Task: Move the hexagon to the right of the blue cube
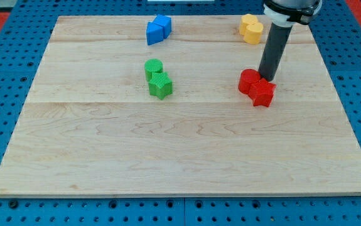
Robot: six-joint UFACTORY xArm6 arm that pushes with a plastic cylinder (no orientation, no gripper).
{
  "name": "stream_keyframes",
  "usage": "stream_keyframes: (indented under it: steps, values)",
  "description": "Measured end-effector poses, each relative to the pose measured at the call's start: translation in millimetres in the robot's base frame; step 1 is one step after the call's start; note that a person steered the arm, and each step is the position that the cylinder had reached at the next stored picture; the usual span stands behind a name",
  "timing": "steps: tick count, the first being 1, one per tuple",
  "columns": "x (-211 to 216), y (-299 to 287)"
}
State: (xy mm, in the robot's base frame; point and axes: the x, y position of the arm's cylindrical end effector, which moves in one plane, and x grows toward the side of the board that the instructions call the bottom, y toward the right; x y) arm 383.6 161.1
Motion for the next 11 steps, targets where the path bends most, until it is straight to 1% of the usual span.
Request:
stream_keyframes:
  steps: [1,4,5,6,7,8,9,11]
  values:
    - [0,1]
    - [0,62]
    - [-9,89]
    - [-59,109]
    - [-92,109]
    - [-65,83]
    - [-115,101]
    - [-180,112]
